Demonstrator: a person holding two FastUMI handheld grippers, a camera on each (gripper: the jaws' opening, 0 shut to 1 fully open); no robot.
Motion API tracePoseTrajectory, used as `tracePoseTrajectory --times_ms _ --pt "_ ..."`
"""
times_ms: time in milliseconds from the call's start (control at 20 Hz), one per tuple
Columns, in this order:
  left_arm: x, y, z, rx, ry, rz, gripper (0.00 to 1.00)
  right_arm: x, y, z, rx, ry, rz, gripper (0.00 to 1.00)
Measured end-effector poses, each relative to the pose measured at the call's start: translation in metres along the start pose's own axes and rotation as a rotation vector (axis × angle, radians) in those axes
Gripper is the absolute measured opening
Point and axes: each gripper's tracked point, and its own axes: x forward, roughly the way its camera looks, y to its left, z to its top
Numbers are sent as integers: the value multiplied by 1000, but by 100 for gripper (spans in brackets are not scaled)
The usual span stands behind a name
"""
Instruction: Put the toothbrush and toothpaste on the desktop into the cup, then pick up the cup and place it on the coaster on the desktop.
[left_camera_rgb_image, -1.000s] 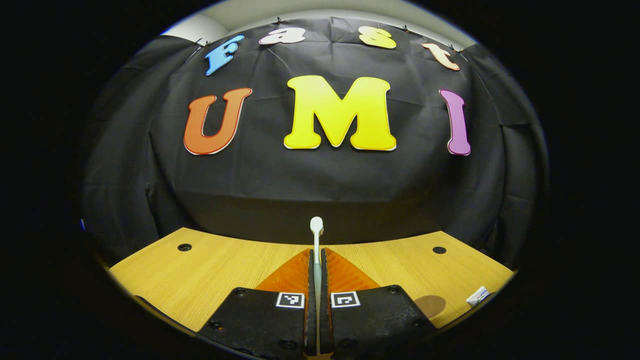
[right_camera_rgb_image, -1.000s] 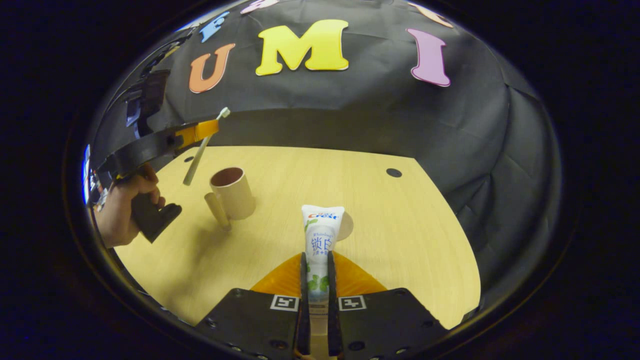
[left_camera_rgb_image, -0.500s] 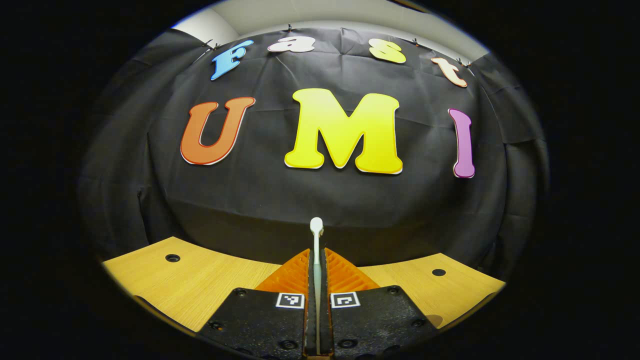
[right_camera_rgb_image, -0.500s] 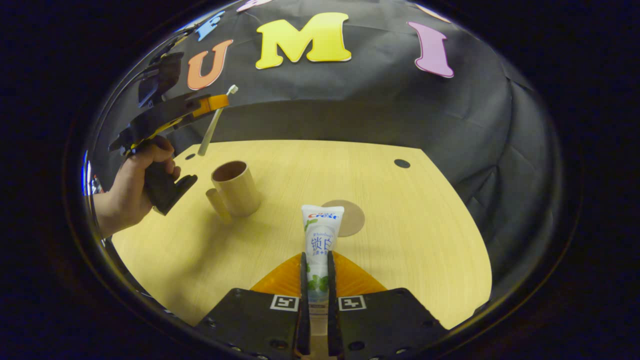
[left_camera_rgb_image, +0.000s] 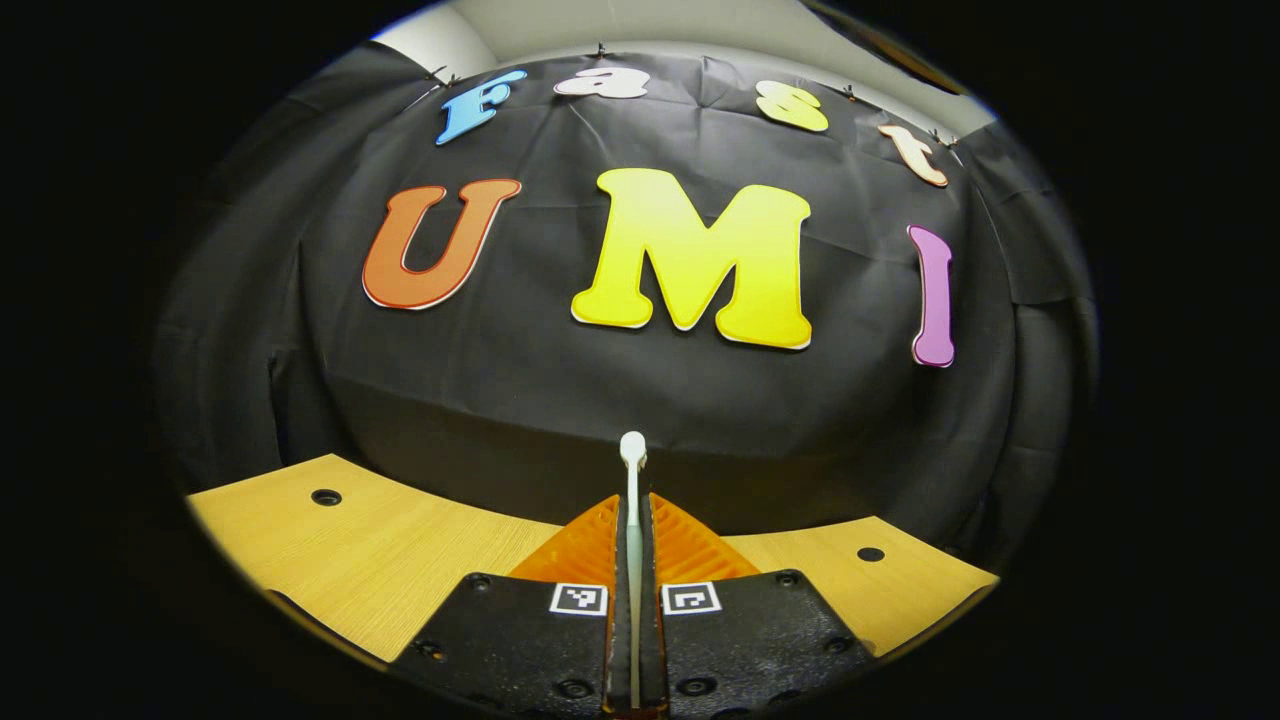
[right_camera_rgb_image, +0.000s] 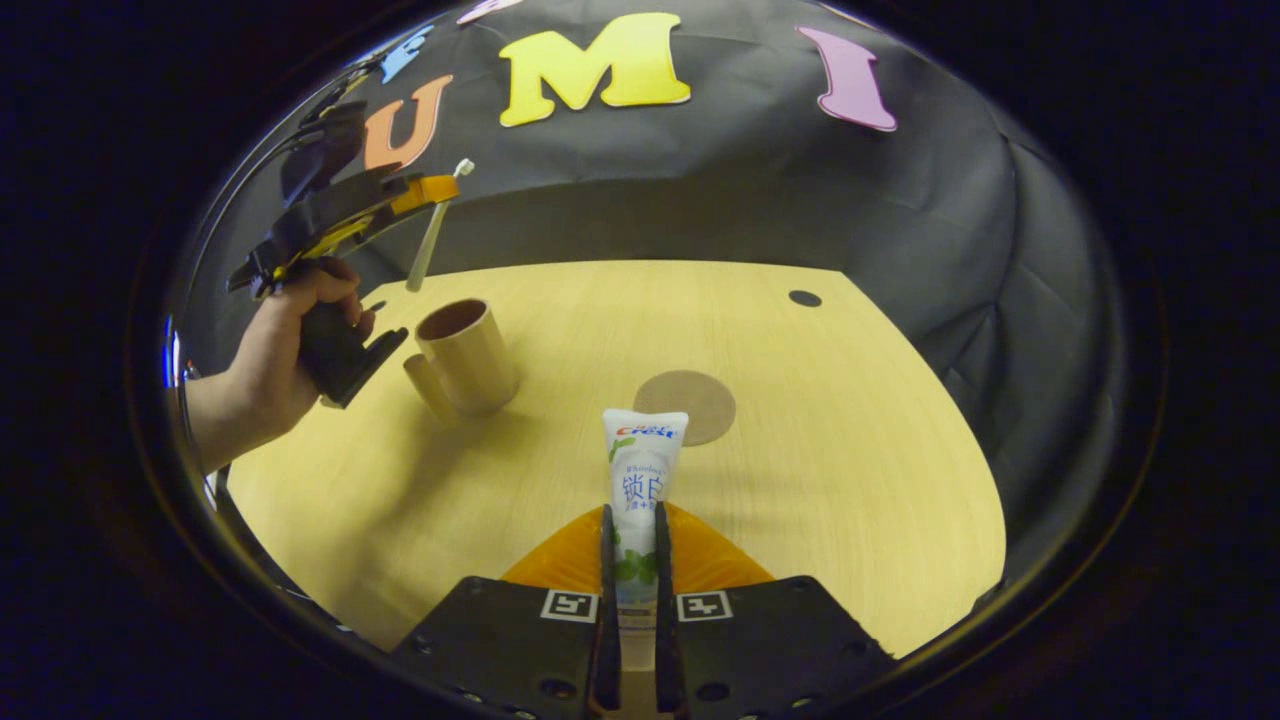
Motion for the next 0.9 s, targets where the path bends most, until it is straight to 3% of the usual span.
tracePoseTrajectory --times_ms 300,450,750,900 --pt "7 -1 -11 2 14 -17 10 3 -6 -7 6 19 -15 14" --pt "4 -3 -12 4 15 -20 5 3 -5 -5 3 16 -20 14" --pt "-10 -9 -11 29 20 -51 7 3 1 2 -2 -10 -10 14" --pt "-21 -8 -8 47 17 -45 24 -3 3 3 -4 -28 -1 14"
